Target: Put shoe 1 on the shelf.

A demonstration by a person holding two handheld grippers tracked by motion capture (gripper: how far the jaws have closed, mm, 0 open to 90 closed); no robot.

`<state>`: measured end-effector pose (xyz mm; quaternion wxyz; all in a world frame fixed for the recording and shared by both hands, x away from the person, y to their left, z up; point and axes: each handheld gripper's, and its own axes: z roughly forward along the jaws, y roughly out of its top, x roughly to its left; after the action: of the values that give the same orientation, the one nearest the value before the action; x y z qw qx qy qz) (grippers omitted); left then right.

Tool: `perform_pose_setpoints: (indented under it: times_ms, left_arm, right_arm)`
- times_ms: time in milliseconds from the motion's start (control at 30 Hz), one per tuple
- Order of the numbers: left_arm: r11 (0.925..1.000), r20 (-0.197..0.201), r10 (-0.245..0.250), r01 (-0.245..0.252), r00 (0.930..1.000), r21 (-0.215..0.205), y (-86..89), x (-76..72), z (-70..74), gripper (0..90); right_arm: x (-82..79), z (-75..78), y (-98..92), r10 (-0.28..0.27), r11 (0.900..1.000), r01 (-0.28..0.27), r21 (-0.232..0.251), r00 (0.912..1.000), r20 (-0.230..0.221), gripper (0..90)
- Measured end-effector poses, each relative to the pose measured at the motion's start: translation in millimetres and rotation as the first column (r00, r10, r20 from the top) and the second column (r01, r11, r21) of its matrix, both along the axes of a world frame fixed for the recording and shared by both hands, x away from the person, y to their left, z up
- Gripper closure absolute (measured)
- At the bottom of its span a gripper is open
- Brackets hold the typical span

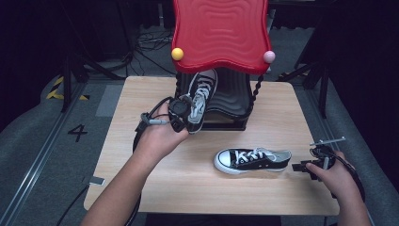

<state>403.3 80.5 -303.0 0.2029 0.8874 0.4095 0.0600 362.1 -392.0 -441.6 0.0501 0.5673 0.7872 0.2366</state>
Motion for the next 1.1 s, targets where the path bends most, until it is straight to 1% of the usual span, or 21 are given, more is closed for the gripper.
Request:
perform_pose_setpoints:
  times_ms: [33, 100, 133, 200, 267, 367, 400, 467, 533, 567, 667, 700, 733, 767, 800, 833, 867, 900, 933, 1067, 1100]
  left_arm:
    - [0.9998, 0.02, -0.005, 0.005, 0.9998, -0.018, 1.0, 0.7, -5.1, 90.0]
    - [0.9998, 0.029, -0.003, 0.003, 0.9996, -0.02, 3.9, 4.0, -16.9, 90.0]
    - [0.9996, 0.019, -0.002, 0.002, 0.9998, -0.027, 5.0, 5.4, -20.8, 90.0]
    - [0.9996, 0.007, 0.002, -0.001, 1.0, -0.027, 6.3, 8.1, -27.0, 90.0]
    - [0.9996, 0.002, 0.004, -0.003, 1.0, -0.029, 6.2, 10.8, -31.3, 90.0]
    - [0.9995, 0.002, 0.001, -0.001, 1.0, -0.031, 5.3, 13.9, -34.9, 90.0]
    - [0.9995, -0.008, -0.002, 0.002, 1.0, -0.031, 4.6, 15.8, -36.8, 90.0]
    - [0.9994, -0.013, -0.009, 0.008, 0.9999, -0.035, 4.6, 17.1, -37.3, 90.0]
    - [0.999, -0.004, -0.013, 0.013, 0.9999, -0.043, 4.2, 16.2, -36.6, 90.0]
    - [0.9993, 0.009, -0.013, 0.014, 0.9999, -0.035, 3.2, 15.1, -37.0, 90.0]
    - [0.999, 0.027, -0.017, 0.018, 0.9995, -0.04, 1.4, 13.5, -38.1, 90.0]
    - [0.9974, 0.026, -0.024, 0.026, 0.9994, -0.067, -2.1, 13.2, -40.4, 90.0]
    - [0.9958, 0.02, -0.032, 0.034, 0.9993, -0.085, -6.0, 13.5, -42.5, 90.0]
    - [0.9958, 0.02, -0.032, 0.034, 0.9993, -0.085, -6.0, 13.5, -42.5, 90.0]
    - [0.9948, 0.014, -0.039, 0.04, 0.9991, -0.093, -12.3, 14.0, -44.8, 90.0]
    - [0.9957, 0.019, -0.037, 0.039, 0.9991, -0.084, -17.7, 14.0, -45.5, 90.0]
    - [0.9955, 0.033, -0.038, 0.041, 0.9987, -0.085, -22.5, 14.1, -45.8, 90.0]
    - [0.9938, 0.033, -0.035, 0.038, 0.9988, -0.104, -28.9, 15.4, -45.3, 90.0]
    - [0.9944, 0.033, -0.037, 0.04, 0.9988, -0.098, -32.0, 16.5, -45.3, 90.0]
    - [0.9939, 0.031, -0.028, 0.032, 0.9991, -0.106, -38.0, 19.6, -47.1, 90.0]
    - [0.9927, 0.041, -0.014, 0.019, 0.9991, -0.119, -40.0, 20.9, -47.1, 90.0]
  right_arm:
    - [0.1, -0.2, 0.2, 0.001, 1.0, -0.001, 0.002, 1.0, -0.002, 48.7]
    - [0.7, -1.2, 0.8, 0.003, 1.0, -0.003, 0.003, 1.0, -0.004, 48.7]
    - [0.8, -1.4, 0.6, 0.004, 1.0, -0.004, 0.003, 1.0, -0.003, 48.7]
    - [0.8, -1.7, -0.4, 0.003, 1.0, -0.003, 0.006, 1.0, -0.004, 48.7]
    - [0.5, -1.6, -1.8, -0.007, 1.0, 0.007, 0.008, 0.9999, -0.008, 48.7]
    - [0.5, -2.1, -3.5, -0.006, 1.0, 0.006, 0.009, 1.0, -0.007, 48.7]
    - [0.6, -2.5, -4.0, -0.005, 1.0, 0.005, 0.006, 1.0, -0.004, 48.7]
    - [0.4, -2.7, -3.7, -0.007, 1.0, 0.007, 0.009, 1.0, -0.006, 48.7]
    - [0.6, -2.7, -3.0, -0.007, 1.0, 0.007, 0.008, 0.9999, -0.008, 48.7]
    - [0.6, -2.8, -2.6, -0.008, 1.0, 0.008, 0.008, 0.9999, -0.011, 48.7]
    - [1.2, -3.1, -1.3, 0.001, 1.0, -0.001, 0.007, 1.0, -0.006, 48.7]
    - [1.6, -2.6, 0.3, 0.007, 1.0, -0.007, 0.005, 1.0, 0.0, 49.0]
    - [1.8, -2.3, 1.0, 0.007, 1.0, -0.007, 0.006, 1.0, 0.003, 49.0]
    - [1.8, -2.3, 1.0, 0.007, 1.0, -0.007, 0.006, 1.0, 0.003, 49.0]
    - [2.3, -1.6, 2.7, 0.01, 1.0, -0.01, 0.011, 0.9999, 0.006, 49.0]
    - [2.3, -1.6, 2.7, 0.01, 1.0, -0.01, 0.011, 0.9999, 0.006, 49.0]
    - [2.4, -1.6, 3.2, 0.012, 1.0, -0.012, 0.012, 0.9999, 0.006, 49.0]
    - [2.7, -1.8, 3.0, 0.013, 1.0, -0.013, 0.012, 0.9999, 0.006, 48.9]
    - [2.7, -2.0, 2.6, 0.013, 1.0, -0.013, 0.012, 0.9999, 0.006, 48.9]
    - [2.5, -2.5, 0.6, 0.006, 1.0, -0.006, 0.013, 1.0, 0.004, 48.9]
    - [2.3, -2.5, -0.4, 0.005, 1.0, -0.005, 0.017, 1.0, 0.003, 48.9]
